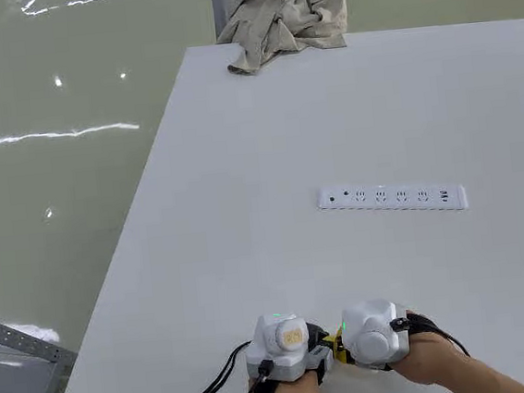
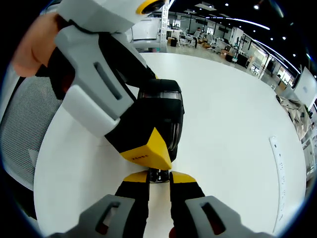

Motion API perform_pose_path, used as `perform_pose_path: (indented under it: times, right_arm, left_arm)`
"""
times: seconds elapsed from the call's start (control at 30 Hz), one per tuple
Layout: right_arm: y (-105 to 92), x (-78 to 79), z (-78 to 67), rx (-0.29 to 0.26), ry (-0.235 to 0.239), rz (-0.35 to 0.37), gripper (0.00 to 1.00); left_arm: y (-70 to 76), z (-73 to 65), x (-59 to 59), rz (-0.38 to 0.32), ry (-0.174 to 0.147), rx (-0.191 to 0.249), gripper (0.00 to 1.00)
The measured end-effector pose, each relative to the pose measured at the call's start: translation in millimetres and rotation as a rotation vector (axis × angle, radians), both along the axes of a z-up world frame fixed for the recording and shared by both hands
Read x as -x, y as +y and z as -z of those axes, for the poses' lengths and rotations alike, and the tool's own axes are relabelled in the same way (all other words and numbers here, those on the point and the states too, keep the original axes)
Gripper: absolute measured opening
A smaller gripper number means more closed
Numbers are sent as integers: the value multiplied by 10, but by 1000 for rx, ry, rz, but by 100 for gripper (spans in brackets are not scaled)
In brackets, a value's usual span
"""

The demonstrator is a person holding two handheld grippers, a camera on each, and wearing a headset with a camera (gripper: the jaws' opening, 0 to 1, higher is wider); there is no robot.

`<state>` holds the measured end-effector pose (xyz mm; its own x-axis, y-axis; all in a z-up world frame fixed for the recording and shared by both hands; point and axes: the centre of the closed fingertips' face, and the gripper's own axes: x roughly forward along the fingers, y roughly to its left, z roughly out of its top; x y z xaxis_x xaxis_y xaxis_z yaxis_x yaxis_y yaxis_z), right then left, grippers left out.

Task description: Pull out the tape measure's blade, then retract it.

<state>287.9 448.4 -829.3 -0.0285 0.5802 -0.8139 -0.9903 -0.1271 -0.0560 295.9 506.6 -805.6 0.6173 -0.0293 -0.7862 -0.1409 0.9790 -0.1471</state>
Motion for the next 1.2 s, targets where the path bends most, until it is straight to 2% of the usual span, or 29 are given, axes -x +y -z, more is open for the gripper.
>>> perform_pose_path:
  times: [0.17,0.63,1.2]
  right_arm:
    - [-3,-1,-10,-1,-1,15,16]
    - [-7,-32,-23,0,-11,67,19]
    - [-100,-95,-50,-24,11,227,27]
  left_arm:
    - [4,1,0,-6,4,11,67]
    - [-2,-11,17,21,-5,-9,67]
    - [-19,-47,65,42,-19,18,69]
